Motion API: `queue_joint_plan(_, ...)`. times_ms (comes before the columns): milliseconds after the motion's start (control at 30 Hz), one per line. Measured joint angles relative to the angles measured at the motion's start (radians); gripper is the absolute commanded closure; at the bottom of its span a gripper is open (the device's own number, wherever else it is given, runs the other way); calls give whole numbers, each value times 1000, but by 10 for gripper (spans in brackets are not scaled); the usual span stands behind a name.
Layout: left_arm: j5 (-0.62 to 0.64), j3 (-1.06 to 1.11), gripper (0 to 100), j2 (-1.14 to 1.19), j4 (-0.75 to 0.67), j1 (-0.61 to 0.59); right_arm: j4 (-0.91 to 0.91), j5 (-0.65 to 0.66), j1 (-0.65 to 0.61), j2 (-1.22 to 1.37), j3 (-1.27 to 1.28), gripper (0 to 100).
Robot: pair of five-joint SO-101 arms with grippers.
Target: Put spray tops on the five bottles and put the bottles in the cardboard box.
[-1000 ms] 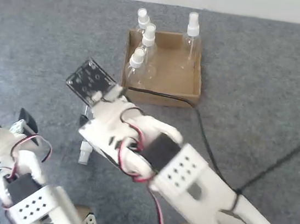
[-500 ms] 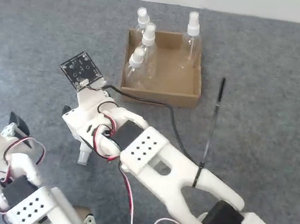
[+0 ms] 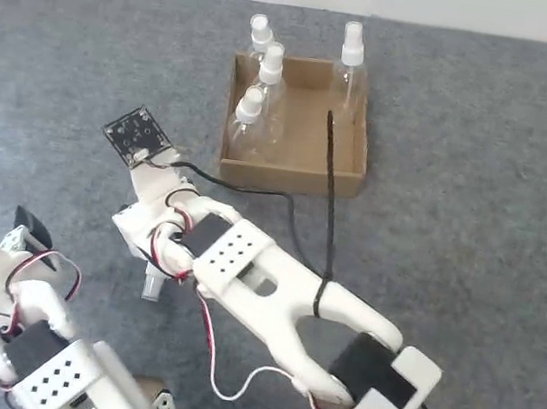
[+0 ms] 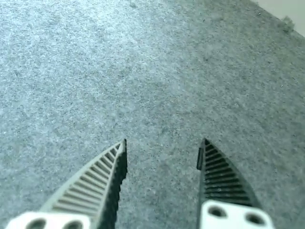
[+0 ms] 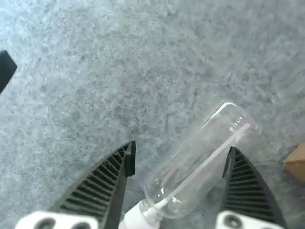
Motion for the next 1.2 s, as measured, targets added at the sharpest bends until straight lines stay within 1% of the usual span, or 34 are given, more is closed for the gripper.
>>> queue_joint_plan(100,0,0,772,0,0,0,68,-84,2,35,-77,737)
queue_joint_plan(333,0,0,772,0,0,0,239,-218,29,158,-264,738)
queue_joint_plan(500,0,0,772,0,0,0,321,-245,55,269,-387,738)
queue_joint_plan(733,0,0,772,0,0,0,394,-245,60,399,-519,741)
queue_joint_plan(800,0,0,772,0,0,0,397,-245,60,425,-535,786)
queue_joint_plan(900,0,0,773,0,0,0,397,-245,60,445,-549,923)
queue_joint_plan(967,0,0,773,0,0,0,397,-245,61,445,-549,988)
queue_joint_plan(1033,0,0,773,0,0,0,397,-241,64,445,-549,987)
queue_joint_plan(1200,0,0,773,0,0,0,417,-146,63,443,-549,986)
